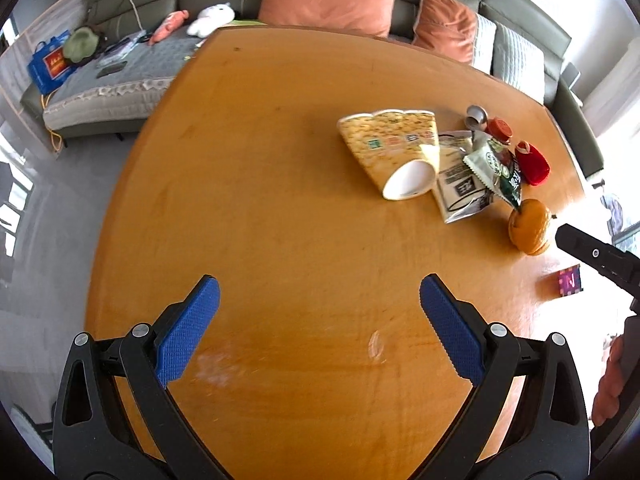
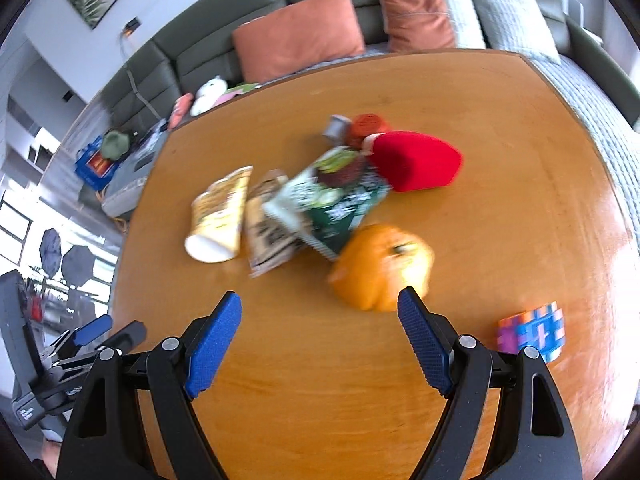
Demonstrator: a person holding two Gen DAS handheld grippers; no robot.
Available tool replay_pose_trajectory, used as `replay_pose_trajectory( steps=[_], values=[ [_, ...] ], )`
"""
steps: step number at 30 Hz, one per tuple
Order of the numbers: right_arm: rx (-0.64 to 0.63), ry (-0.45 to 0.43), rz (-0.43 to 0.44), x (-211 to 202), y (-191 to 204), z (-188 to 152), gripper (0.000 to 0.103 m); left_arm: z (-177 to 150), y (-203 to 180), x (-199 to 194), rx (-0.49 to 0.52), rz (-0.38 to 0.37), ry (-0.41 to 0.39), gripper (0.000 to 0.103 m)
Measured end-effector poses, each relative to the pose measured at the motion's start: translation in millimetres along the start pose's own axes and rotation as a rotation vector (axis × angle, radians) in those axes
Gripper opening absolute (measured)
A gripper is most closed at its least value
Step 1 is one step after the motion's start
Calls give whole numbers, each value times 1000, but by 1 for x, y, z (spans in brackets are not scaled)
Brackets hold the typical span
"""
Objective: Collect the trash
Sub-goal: 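Move both open tools back over the table toward the remaining items, then grasp the soybean-milk paper cup with the left tool while the right tool grasps the orange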
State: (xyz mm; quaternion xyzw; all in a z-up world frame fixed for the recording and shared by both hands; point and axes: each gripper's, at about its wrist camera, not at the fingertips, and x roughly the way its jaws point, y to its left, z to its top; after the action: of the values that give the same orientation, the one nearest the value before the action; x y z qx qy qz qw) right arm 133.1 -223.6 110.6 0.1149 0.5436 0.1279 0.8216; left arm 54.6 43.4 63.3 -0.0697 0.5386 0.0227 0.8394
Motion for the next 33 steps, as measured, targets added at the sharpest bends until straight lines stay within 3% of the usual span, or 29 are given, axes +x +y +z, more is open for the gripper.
replay_pose_trajectory(
  steps=[9,14,16,21,28,31,33],
  values=[
    [42,50,-50,44,-34,20,81,37,-32,25,15,-7,23,97],
    [70,78,-11,61,-43,21,81,69,-45,43,10,-18,34,97],
    [75,71,29,61,-45,19,70,80,-50,53,14,-34,46,97],
    [72,71,39,55,-47,15,61,99,-58,82,-9,-62,106,97],
    [80,67,34,46,-47,7,58,104,-59,102,-29,-70,148,96],
    [87,65,27,41,-47,3,58,101,-57,104,-31,-75,144,84],
    [85,58,19,38,-43,2,58,100,-57,103,-21,-81,130,84]
  ],
)
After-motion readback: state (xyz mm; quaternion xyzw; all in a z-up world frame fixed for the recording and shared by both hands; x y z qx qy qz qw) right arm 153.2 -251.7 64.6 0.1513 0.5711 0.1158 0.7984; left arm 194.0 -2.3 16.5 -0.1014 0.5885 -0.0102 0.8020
